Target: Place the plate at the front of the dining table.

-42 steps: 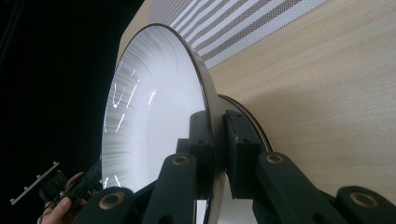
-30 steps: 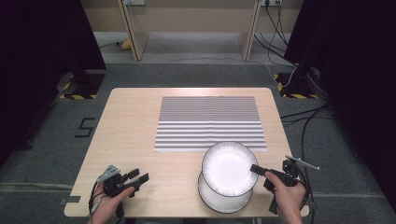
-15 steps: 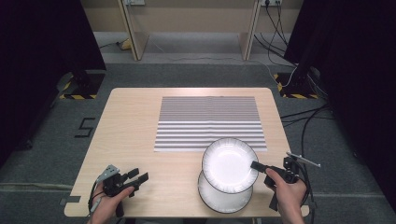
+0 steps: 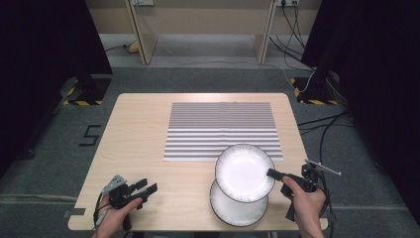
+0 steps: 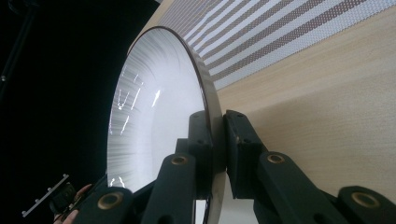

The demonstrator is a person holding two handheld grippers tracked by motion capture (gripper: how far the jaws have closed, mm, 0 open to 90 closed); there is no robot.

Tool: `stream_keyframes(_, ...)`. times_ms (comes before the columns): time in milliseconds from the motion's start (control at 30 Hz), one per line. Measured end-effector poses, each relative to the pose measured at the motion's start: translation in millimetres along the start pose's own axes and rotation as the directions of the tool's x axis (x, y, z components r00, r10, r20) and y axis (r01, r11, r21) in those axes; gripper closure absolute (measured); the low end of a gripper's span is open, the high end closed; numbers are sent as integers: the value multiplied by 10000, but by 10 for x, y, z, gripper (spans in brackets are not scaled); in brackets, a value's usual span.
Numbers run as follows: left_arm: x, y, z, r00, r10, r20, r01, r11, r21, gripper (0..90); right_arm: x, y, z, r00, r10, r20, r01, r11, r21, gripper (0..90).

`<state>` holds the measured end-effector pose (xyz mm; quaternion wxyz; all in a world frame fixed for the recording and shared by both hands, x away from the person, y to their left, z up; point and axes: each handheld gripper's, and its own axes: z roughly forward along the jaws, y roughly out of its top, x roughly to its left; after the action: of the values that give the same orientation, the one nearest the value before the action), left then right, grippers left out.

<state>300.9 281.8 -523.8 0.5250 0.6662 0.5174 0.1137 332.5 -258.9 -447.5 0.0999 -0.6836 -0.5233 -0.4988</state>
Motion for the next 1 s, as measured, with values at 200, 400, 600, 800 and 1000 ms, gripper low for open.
stream_keyframes(200,3,2,-4,10000,-6,4,6,10000,-12,409,18,28,20,10000,-11,9,11,10000,22,816)
stream_keyframes(400,0,3,-2,10000,18,32,-18,10000,-18,410,32,60,40,10000,12,18,-12,10000,-30,815)
stream_keyframes(600,0,5,-1,10000,6,32,-6,10000,-9,410,46,91,61,10000,13,4,-13,10000,-18,815)
stream_keyframes(800,0,5,-1,10000,13,35,-13,10000,-25,410,59,120,74,10000,52,-27,-53,10000,-27,814)
stream_keyframes(1000,-2,7,1,10000,45,49,-45,10000,-18,410,75,148,90,10000,59,-30,-59,10000,-30,813)
